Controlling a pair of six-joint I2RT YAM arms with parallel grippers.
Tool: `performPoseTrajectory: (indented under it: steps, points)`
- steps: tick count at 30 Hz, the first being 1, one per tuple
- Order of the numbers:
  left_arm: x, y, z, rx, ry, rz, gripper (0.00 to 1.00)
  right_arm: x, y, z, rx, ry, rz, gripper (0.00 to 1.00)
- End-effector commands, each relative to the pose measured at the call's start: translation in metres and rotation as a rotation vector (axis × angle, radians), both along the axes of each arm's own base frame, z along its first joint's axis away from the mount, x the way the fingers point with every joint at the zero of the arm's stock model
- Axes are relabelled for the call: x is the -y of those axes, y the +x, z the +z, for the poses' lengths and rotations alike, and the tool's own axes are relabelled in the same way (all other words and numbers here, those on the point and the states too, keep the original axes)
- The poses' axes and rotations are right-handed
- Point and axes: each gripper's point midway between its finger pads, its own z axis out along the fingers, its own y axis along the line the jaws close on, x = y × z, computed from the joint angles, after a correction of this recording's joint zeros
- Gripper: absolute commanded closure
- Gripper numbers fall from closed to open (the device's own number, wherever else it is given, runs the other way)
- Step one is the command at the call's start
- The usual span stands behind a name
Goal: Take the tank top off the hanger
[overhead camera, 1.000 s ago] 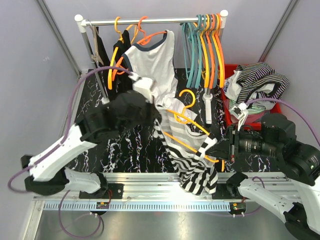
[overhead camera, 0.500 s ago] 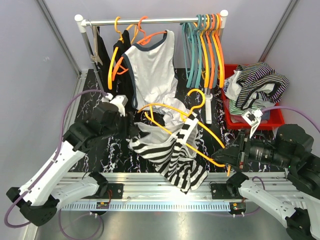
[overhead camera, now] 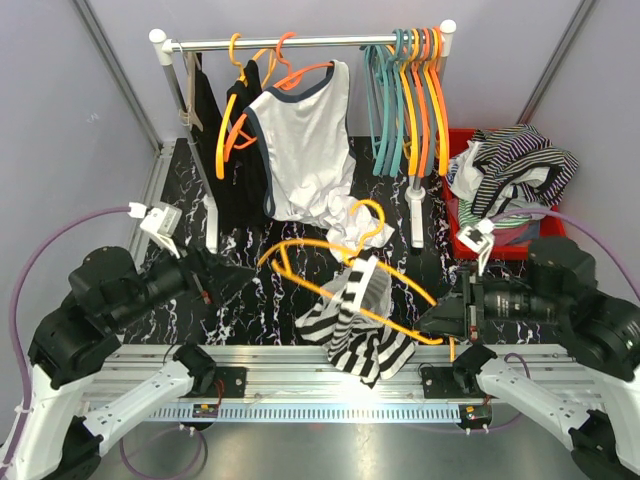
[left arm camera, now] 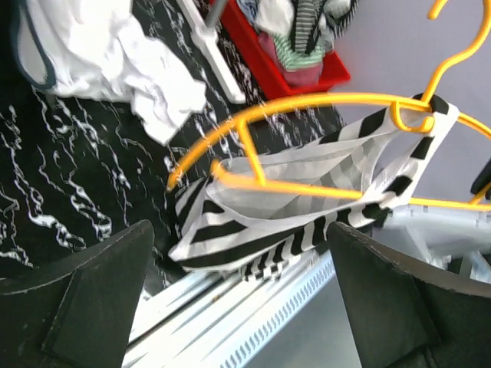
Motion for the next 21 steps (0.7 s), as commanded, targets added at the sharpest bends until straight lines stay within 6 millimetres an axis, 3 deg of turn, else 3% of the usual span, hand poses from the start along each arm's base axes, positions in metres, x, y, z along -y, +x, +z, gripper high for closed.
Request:
performPoseTrajectory:
  steps: [1, 2, 6, 7, 10, 15, 17, 19, 20, 21]
  points:
    - [0.006, -0.025, -0.022, -0.054, 0.085, -0.153, 0.01, -0.012, -0.036, 0.009, -0.092, 0.043, 0.289, 1.00]
    - [0.005, -0.030, -0.021, -0.041, 0.092, -0.177, 0.01, -0.012, -0.049, 0.014, -0.112, 0.074, 0.373, 1.00]
    - [0.015, -0.064, -0.023, -0.078, 0.056, -0.361, 0.01, -0.016, -0.058, 0.027, -0.124, 0.141, 0.484, 1.00]
    - [0.021, -0.080, -0.024, -0.108, 0.031, -0.450, 0.01, -0.017, -0.059, 0.030, -0.123, 0.155, 0.499, 1.00]
    - [0.022, -0.101, -0.030, -0.150, 0.018, -0.548, 0.01, -0.021, -0.059, 0.037, -0.119, 0.194, 0.542, 1.00]
    - [0.022, -0.150, -0.009, -0.113, -0.116, -0.793, 0.01, -0.026, -0.054, 0.040, -0.118, 0.203, 0.576, 1.00]
    - [0.023, -0.157, -0.011, -0.154, -0.141, -0.829, 0.01, -0.027, -0.053, 0.041, -0.116, 0.208, 0.587, 1.00]
    - [0.021, -0.167, -0.007, -0.157, -0.174, -0.878, 0.09, -0.028, -0.052, 0.041, -0.124, 0.211, 0.599, 1.00]
    - [0.021, -0.172, -0.005, -0.166, -0.196, -0.910, 0.27, -0.029, -0.050, 0.040, -0.125, 0.208, 0.605, 1.00]
    - [0.022, -0.173, -0.004, -0.152, -0.203, -0.928, 0.27, -0.029, -0.050, 0.039, -0.133, 0.206, 0.606, 1.00]
